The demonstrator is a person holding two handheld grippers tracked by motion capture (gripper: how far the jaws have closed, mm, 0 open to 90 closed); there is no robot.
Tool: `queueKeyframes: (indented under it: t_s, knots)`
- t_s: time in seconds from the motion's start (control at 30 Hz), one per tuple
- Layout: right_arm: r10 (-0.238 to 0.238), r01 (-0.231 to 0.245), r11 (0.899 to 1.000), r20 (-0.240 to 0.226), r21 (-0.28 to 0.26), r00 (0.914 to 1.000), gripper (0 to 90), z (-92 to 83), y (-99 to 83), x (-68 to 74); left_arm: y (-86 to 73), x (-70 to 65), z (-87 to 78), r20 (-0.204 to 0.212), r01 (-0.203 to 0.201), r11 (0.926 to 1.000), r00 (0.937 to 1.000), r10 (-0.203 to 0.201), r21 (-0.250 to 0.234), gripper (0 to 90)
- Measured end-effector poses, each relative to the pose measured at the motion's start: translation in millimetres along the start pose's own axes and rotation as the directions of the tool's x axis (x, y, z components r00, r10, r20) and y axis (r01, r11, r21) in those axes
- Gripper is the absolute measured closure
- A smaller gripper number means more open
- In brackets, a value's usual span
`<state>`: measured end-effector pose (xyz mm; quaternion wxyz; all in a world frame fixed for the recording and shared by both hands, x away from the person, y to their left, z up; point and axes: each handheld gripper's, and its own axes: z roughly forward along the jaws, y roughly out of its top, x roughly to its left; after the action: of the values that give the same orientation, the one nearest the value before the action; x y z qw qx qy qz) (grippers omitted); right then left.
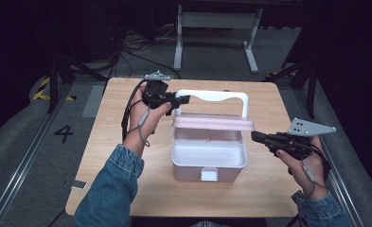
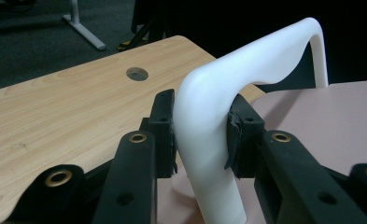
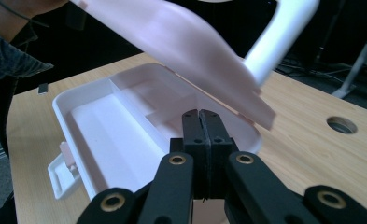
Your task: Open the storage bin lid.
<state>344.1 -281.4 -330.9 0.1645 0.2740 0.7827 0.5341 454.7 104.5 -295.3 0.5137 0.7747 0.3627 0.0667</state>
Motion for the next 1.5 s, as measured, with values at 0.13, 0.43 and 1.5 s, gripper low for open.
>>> queueKeyframes:
  t_s: [0.13, 0.43, 1.5]
  knots:
    - [-0.016, 0.015, 1.0, -0.017, -0.013, 0.9997, 90.0, 10.3, 4.4, 3.4, 0.4, 1.2, 0.5, 0.001, 0.009, 1.0, 1.0, -0.009, -0.001, 68.7]
    - [-0.034, 0.034, 0.999, -0.01, -0.034, 0.9994, 90.0, 19.0, 8.3, 5.5, -1.9, 1.6, 0.5, 0.008, 0.002, 1.0, 1.0, -0.002, -0.001, 68.1]
    - [-0.02, 0.02, 0.999, -0.002, -0.046, 0.9998, 90.0, 17.3, 11.4, 1.1, -36.7, -36.4, -79.4, -0.075, -0.209, 0.9692, 0.9767, 0.201, -0.129, 36.2]
